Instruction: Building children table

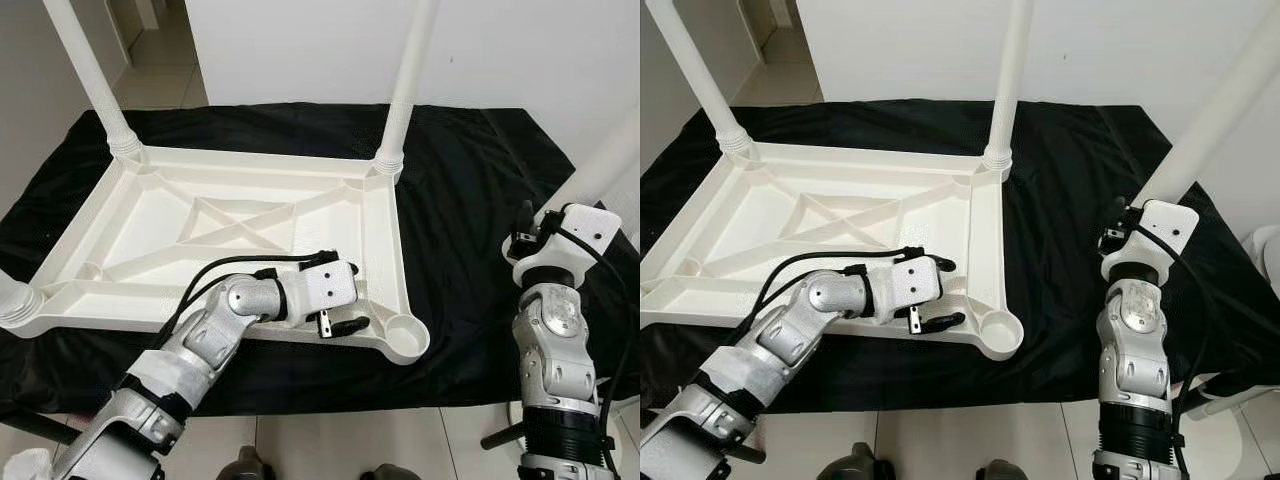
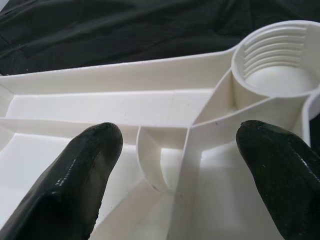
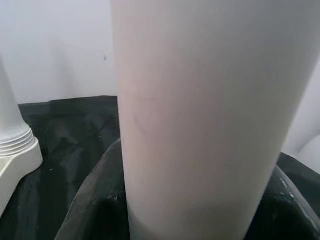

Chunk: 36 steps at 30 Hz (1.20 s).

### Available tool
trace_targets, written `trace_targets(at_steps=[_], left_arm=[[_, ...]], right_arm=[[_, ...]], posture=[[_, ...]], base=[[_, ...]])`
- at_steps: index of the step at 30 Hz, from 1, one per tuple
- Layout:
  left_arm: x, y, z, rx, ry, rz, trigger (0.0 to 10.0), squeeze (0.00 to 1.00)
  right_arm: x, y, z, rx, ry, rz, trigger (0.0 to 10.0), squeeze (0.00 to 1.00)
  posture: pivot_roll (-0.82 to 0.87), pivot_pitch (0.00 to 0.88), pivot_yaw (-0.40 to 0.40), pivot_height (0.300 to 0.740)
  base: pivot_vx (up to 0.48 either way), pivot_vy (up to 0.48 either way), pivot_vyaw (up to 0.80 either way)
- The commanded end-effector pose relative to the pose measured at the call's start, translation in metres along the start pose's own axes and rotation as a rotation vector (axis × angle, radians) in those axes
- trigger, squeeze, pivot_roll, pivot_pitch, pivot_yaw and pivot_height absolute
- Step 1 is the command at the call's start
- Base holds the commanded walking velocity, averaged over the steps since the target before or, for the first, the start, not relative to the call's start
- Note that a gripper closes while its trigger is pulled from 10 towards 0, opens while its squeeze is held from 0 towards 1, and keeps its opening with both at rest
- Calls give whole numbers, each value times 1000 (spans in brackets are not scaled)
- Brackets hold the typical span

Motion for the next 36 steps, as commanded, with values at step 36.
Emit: trace_targets(at_steps=[36], left_arm=[[-53,35,32,88,461,-42,10000,0]], right_arm=[[6,9,7,-15,27,-22,10000,0]], posture=[[-43,29,23,740]], base=[[0,0,0]])
Point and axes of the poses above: a point about 5 cm out from each wrist's last joint towards the gripper, its own x axis pointing back from the gripper into the wrist, its own y axis along the axis of the wrist's last joint, z = x × y, the point moved 4 cm from there along -x, pointing out of the wrist towards the gripper, and after that the axes turned 5 degrees about x, right-handed, at the moved point
